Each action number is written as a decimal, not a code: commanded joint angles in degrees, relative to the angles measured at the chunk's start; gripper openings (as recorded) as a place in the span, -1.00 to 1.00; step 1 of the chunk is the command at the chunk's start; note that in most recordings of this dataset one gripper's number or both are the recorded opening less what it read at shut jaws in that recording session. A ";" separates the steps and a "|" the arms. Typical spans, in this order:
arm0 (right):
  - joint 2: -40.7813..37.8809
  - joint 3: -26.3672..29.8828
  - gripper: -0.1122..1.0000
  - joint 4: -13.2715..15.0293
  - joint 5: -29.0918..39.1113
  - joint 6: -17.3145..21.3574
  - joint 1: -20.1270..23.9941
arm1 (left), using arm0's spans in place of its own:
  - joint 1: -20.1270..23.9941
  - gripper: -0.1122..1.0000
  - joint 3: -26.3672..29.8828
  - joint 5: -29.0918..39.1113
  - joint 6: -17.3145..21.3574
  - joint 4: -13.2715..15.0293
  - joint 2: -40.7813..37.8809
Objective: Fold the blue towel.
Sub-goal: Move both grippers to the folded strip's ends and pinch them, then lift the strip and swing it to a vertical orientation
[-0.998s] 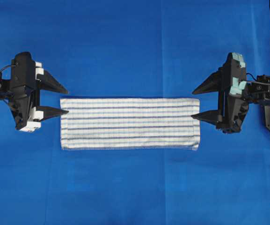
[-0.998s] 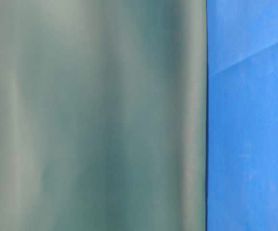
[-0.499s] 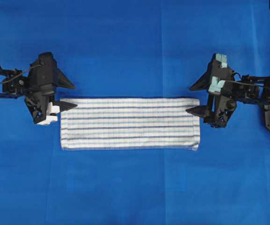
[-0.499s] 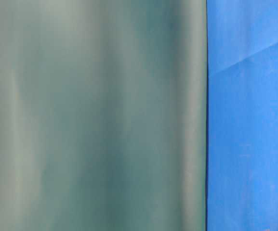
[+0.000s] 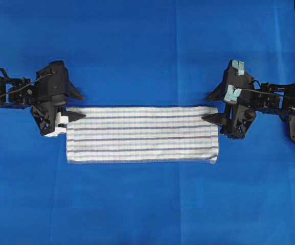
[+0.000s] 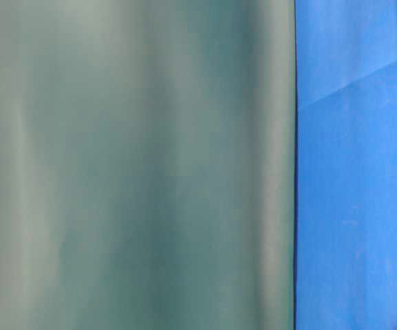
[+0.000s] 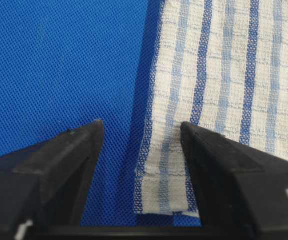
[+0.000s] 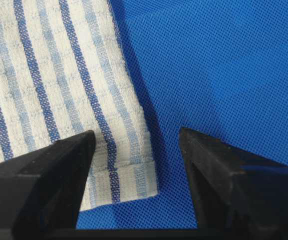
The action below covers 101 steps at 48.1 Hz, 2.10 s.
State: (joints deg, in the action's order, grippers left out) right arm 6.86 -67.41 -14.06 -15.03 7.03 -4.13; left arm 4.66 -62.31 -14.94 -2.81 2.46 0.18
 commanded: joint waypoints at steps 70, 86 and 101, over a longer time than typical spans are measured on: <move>23.03 5.10 -0.78 0.35 18.46 -6.15 -2.29 | -3.16 -0.77 6.77 18.90 -2.20 0.00 21.53; 17.31 10.81 -0.78 5.01 18.02 -6.33 -12.74 | -7.65 -0.77 10.02 14.59 -6.33 0.00 19.16; 10.55 19.16 -0.78 10.37 17.75 -6.33 -18.98 | -10.20 -0.77 17.40 13.36 -7.73 0.09 12.74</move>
State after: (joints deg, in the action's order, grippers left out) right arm 18.37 -51.59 -4.75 3.34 0.70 -21.97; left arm -5.19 -47.99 -0.97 -10.46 2.37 13.71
